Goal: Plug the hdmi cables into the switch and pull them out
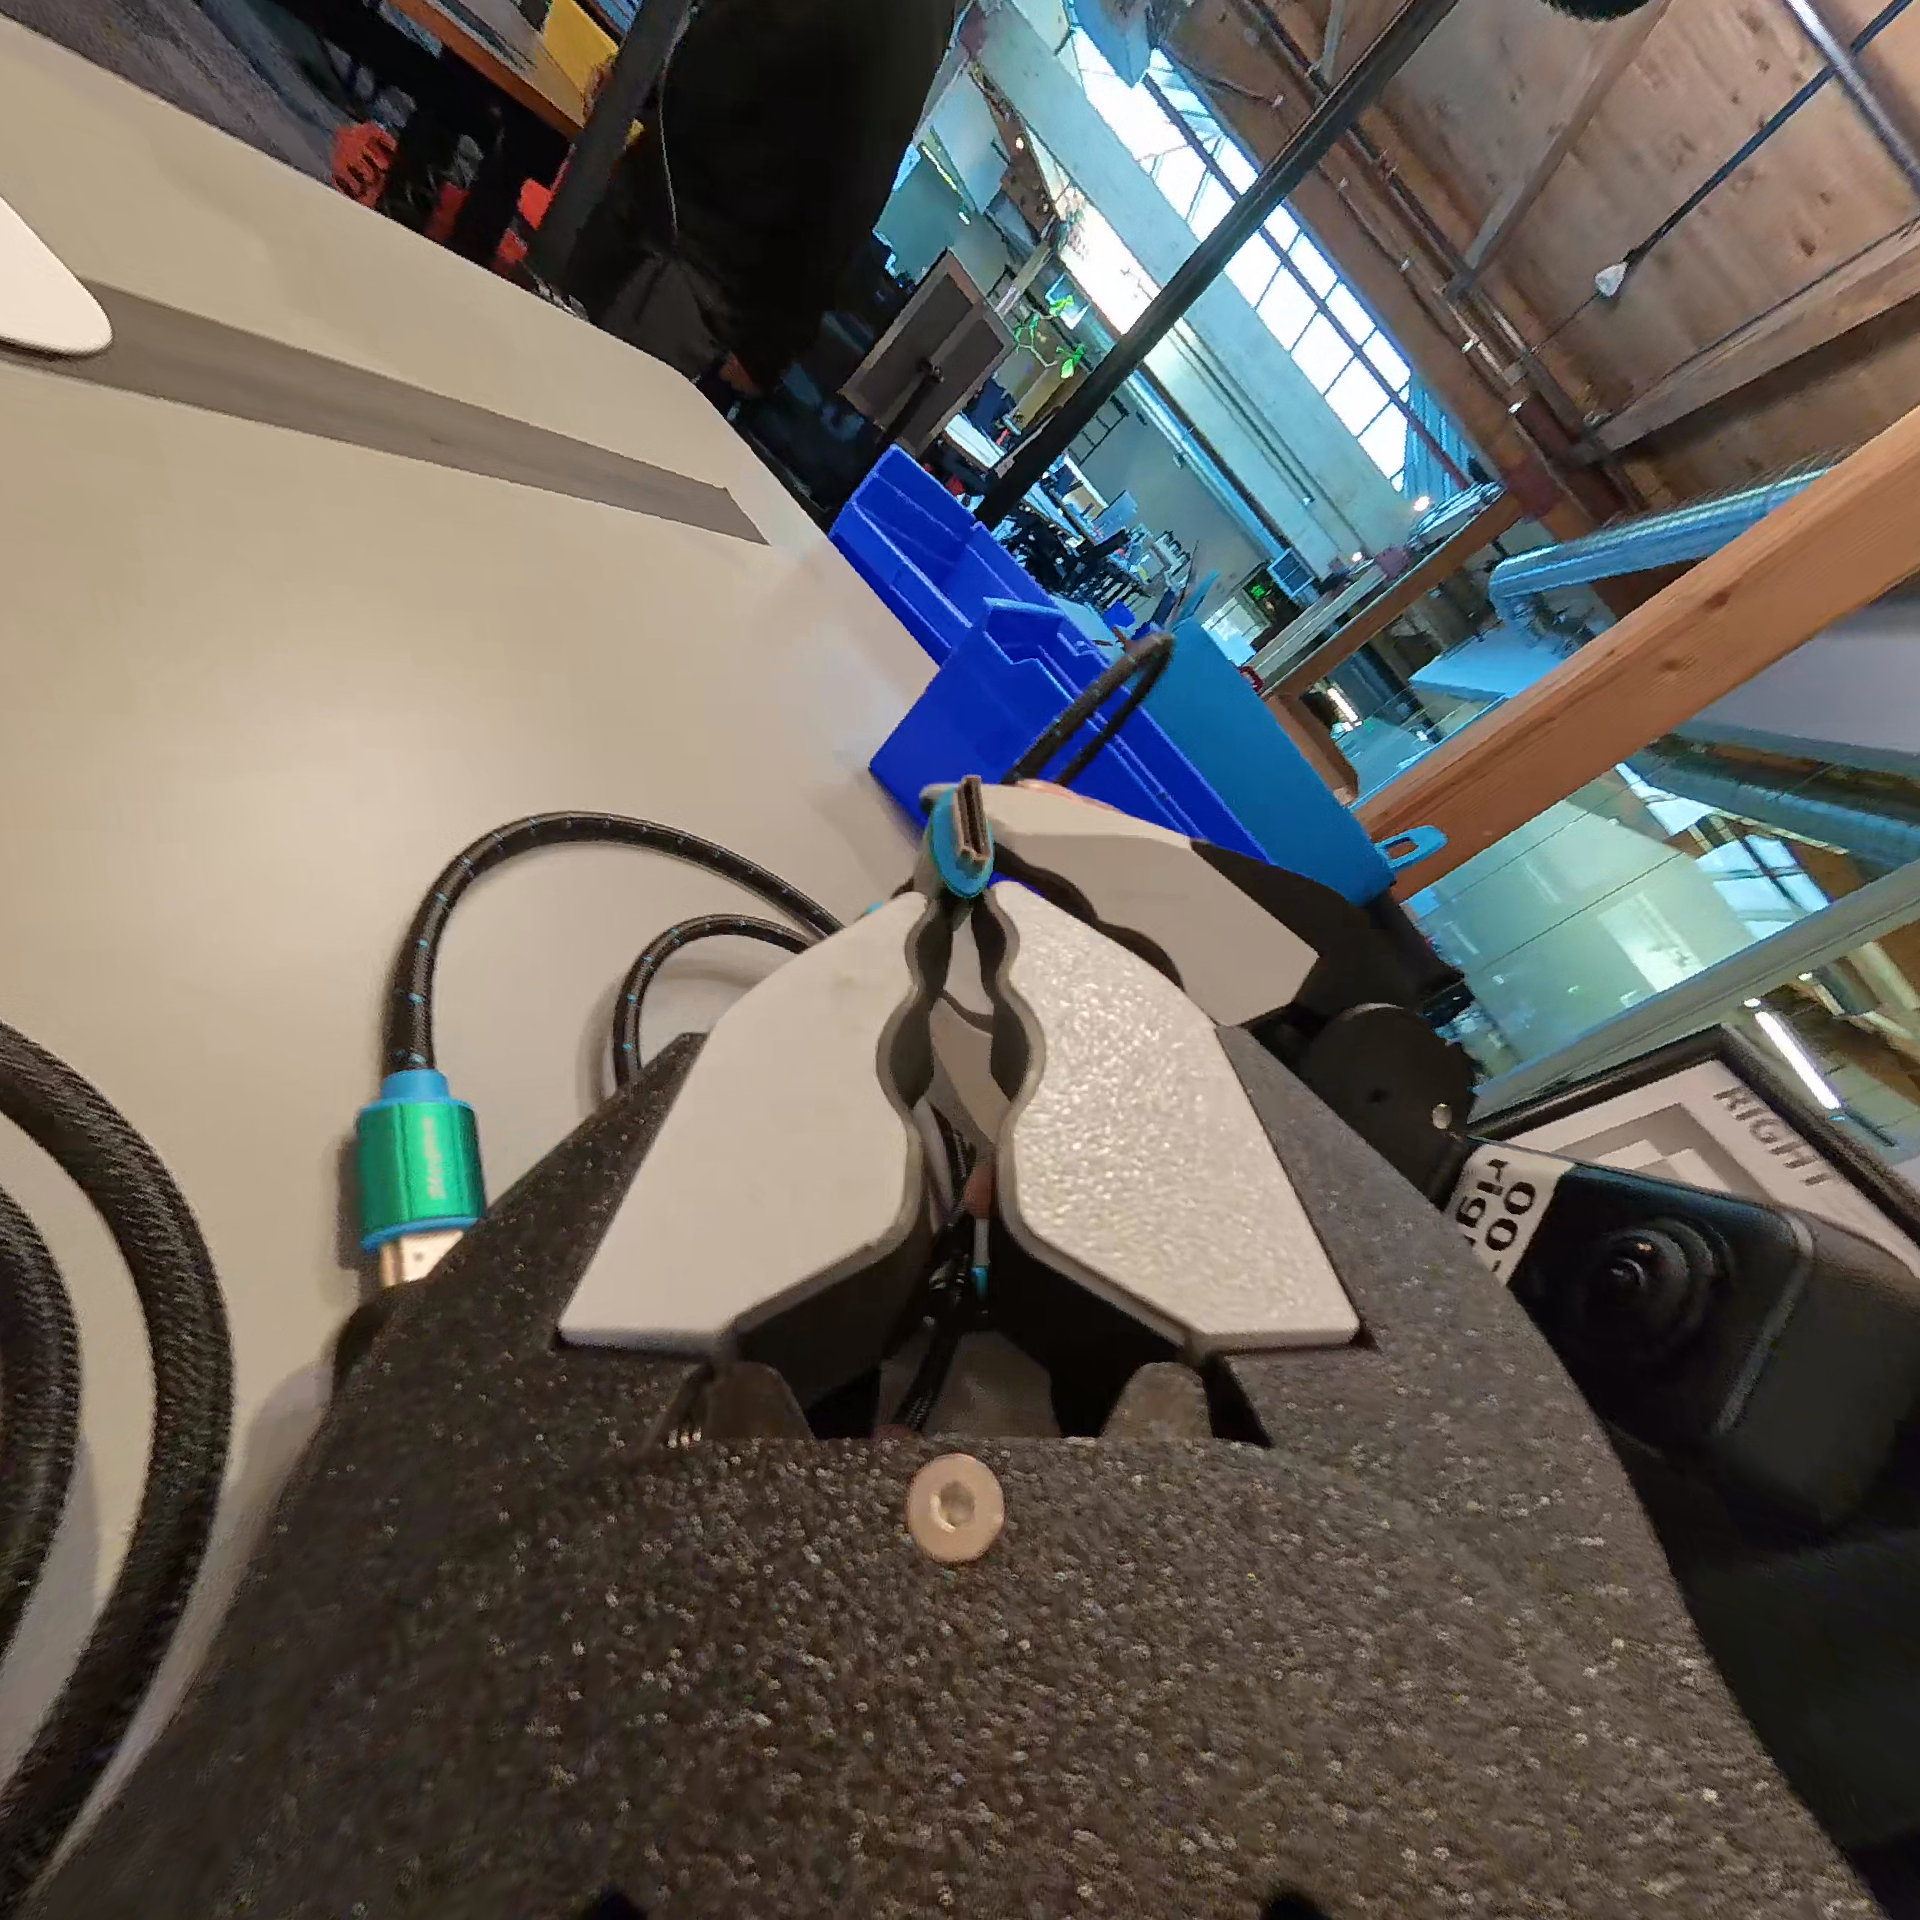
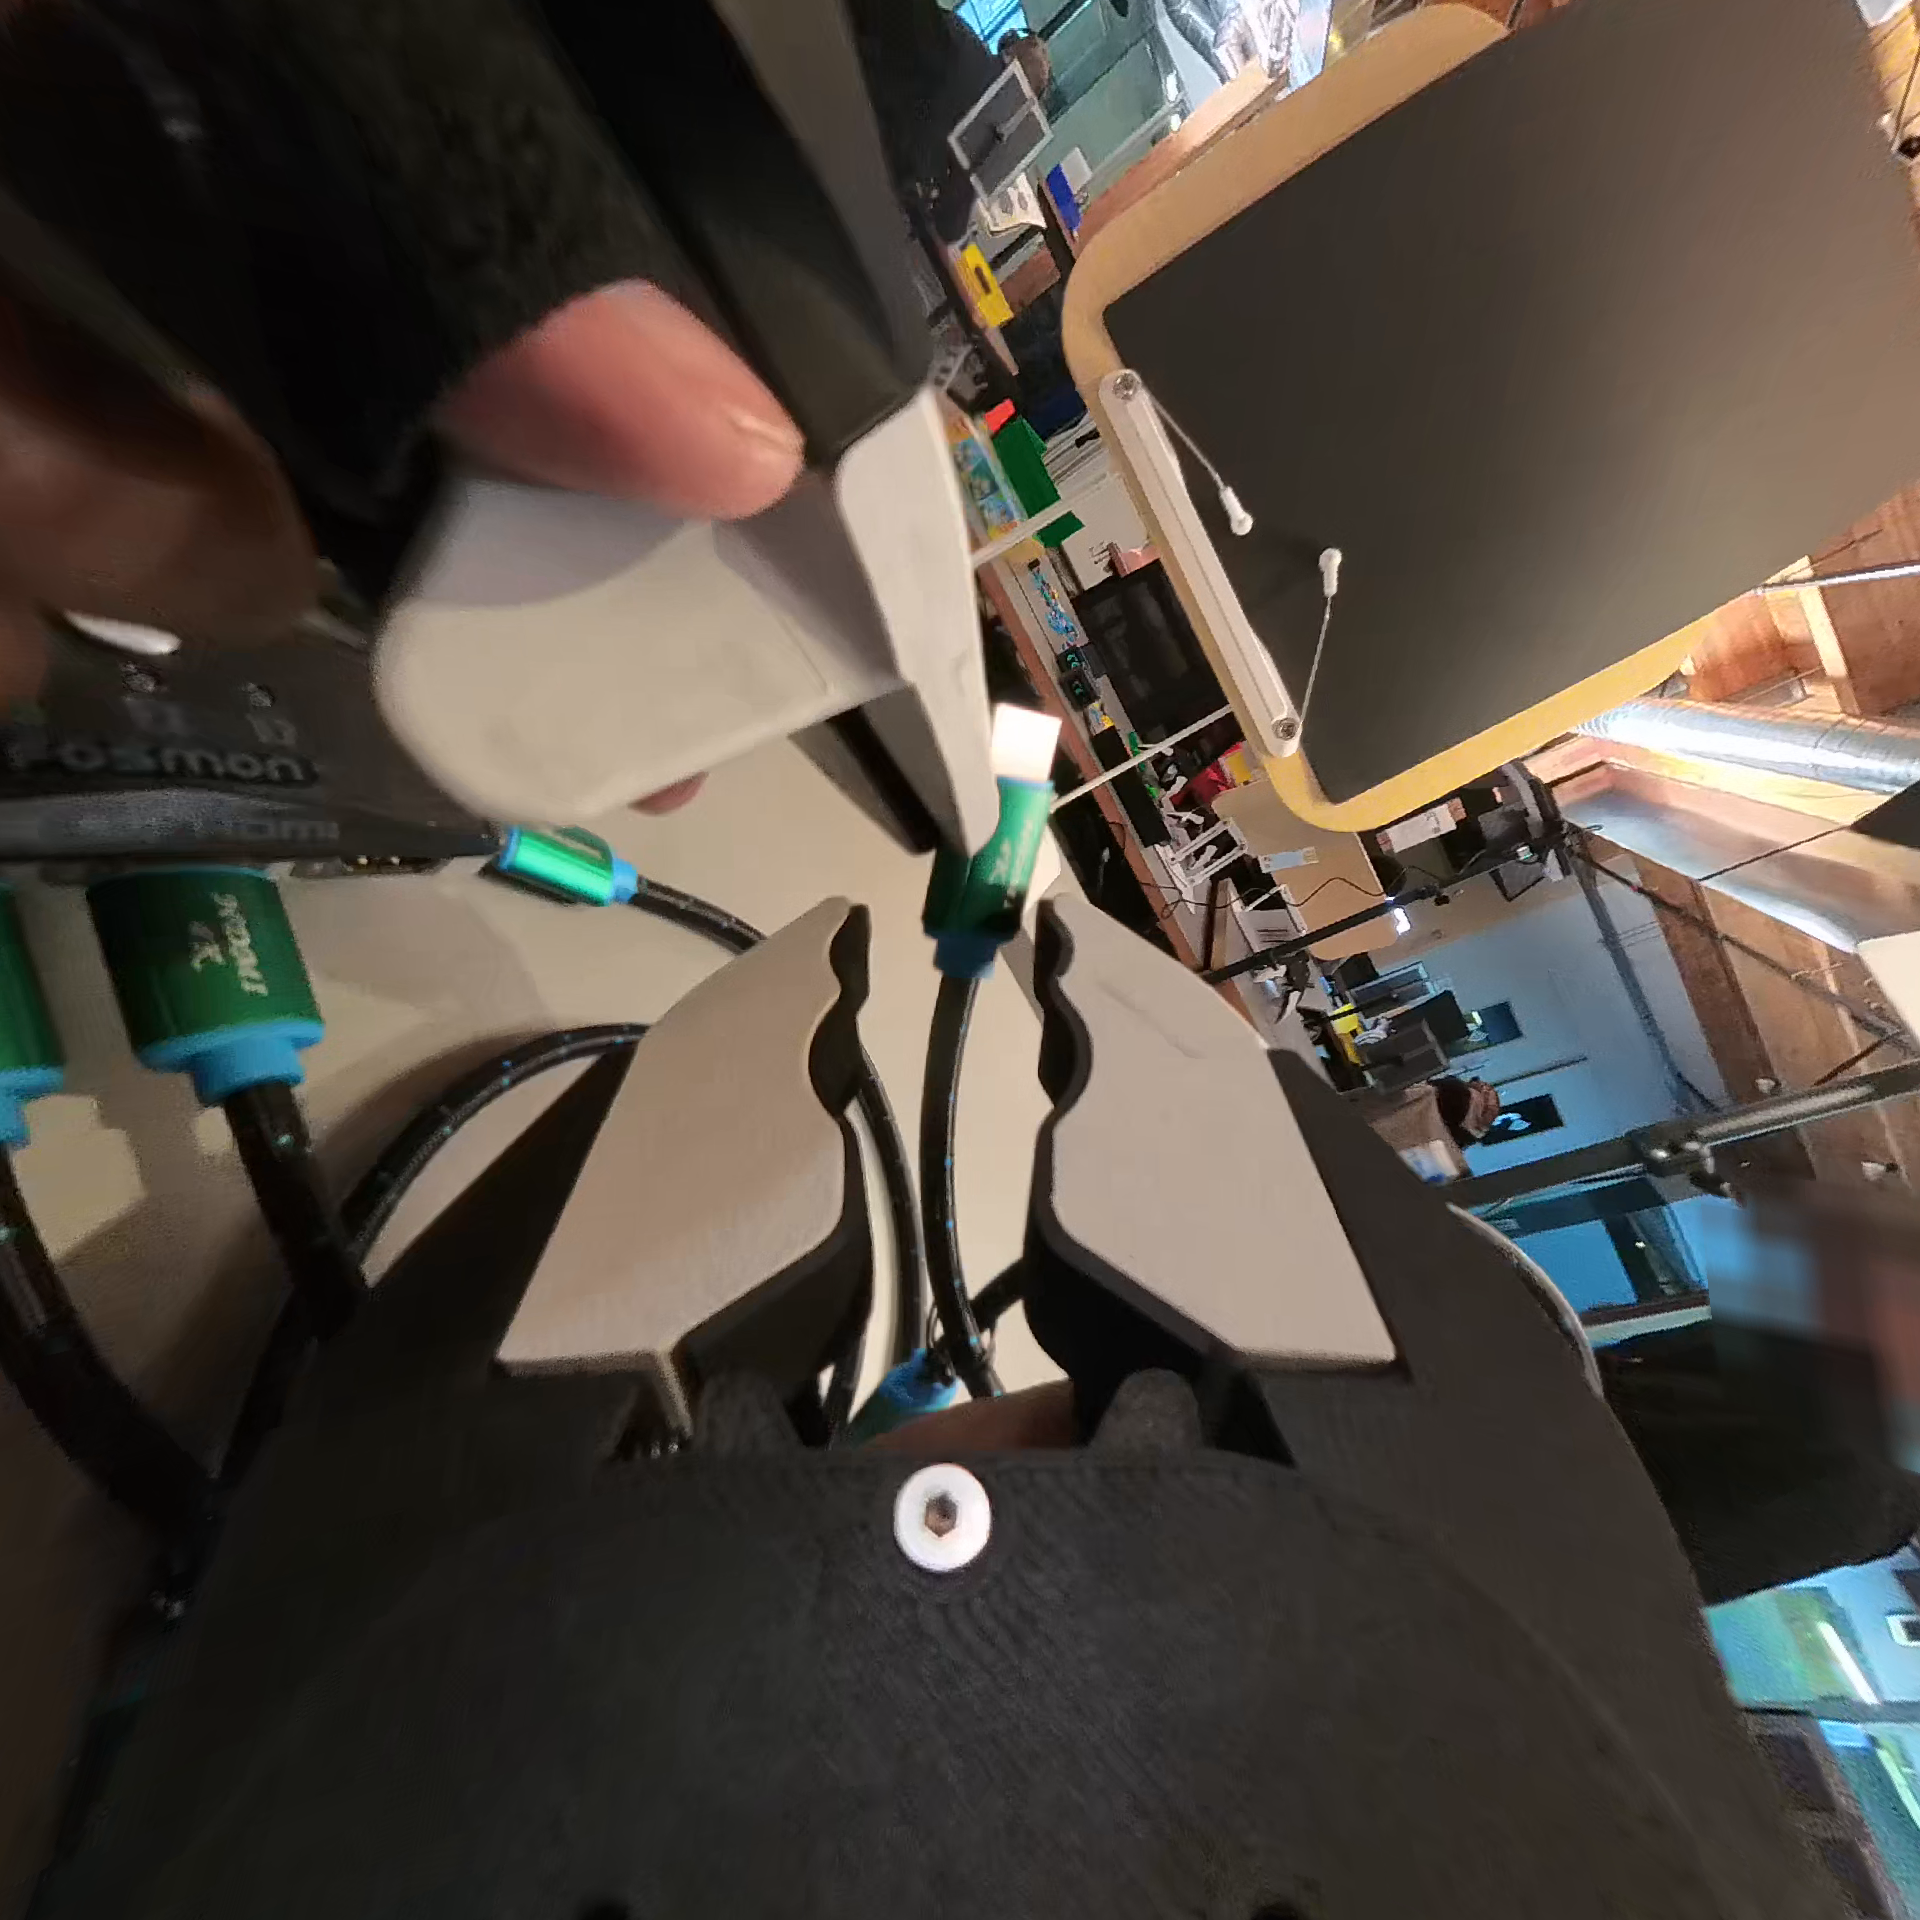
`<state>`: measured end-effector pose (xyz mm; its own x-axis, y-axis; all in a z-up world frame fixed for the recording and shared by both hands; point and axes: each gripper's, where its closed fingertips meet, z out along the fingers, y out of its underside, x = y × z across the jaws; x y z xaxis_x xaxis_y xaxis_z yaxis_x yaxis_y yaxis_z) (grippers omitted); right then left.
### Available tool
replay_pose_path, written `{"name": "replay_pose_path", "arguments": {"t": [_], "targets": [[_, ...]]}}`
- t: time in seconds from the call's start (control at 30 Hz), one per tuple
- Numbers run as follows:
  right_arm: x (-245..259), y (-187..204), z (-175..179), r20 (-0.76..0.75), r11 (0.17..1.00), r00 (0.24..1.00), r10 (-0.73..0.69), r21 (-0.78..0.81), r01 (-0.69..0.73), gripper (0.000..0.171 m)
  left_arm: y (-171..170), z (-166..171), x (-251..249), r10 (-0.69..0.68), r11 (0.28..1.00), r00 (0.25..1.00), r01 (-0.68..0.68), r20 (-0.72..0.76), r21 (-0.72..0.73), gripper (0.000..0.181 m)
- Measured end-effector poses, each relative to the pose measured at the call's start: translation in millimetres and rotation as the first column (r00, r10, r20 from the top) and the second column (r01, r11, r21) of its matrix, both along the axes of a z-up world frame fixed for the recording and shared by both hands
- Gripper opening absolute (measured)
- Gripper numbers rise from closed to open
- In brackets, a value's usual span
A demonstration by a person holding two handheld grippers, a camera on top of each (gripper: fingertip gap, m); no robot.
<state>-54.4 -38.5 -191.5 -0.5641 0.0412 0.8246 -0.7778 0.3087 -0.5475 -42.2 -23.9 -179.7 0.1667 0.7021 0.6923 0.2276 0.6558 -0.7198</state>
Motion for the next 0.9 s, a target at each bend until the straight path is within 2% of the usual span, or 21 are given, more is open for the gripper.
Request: {"name": "replay_pose_path", "arguments": {"t": [0.13, 0.2, 0.27, 0.4, 0.53, 0.63, 0.9], "targets": [[-0.8, -2.0, 2.0, 0.07, 1.0, 0.997, 0.012, -0.02, -0.01, 0.025, 7.3, 0.0, 1.2, -0.038, 0.998, 0.999, 0.039, -0.011, 0.042, 0.0], [-1.9, -2.1, 1.7, 0.1, 0.999, 0.995, 0.025, -0.026, -0.022, 0.013, 8.9, -2.7, 1.0, -0.058, 0.998, 0.998, 0.058, 0.004, 0.015, 0.0], [-4.2, -2.2, -0.8, 0.118, 0.999, 0.993, 0.028, -0.018, -0.026, 0.011, 8.8, -6.7, 1.2, -0.074, 0.997, 0.997, 0.074, 0.034, -0.013, 0.0], [-5.1, 0.4, -11.4, 0.154, 0.998, 0.987, 0.048, 0.027, -0.053, 0.015, -5.0, -9.2, 6.2, -0.063, 0.994, 0.994, 0.07, 0.084, -0.084, 0.0], [-0.8, 4.3, -26.6, 0.197, 0.988, 0.976, 0.09, 0.109, -0.113, 0.016, -40.8, -10.8, 20.0, 0.014, 0.972, 0.988, 0.022, 0.154, -0.233, 0.018], [5.6, 7.1, -35.3, 0.256, 0.97, 0.959, 0.118, 0.176, -0.167, 0.02, -64.9, -12.3, 34.9, 0.074, 0.945, 0.98, -0.01, 0.183, -0.328, 0.025], [49.4, 23.3, -51.2, 0.575, 0.835, 0.803, 0.157, 0.357, -0.418, 0.044, -85.0, -21.3, 63.1, 0.102, 0.961, 0.984, -0.061, 0.145, -0.269, 0.031]]}}
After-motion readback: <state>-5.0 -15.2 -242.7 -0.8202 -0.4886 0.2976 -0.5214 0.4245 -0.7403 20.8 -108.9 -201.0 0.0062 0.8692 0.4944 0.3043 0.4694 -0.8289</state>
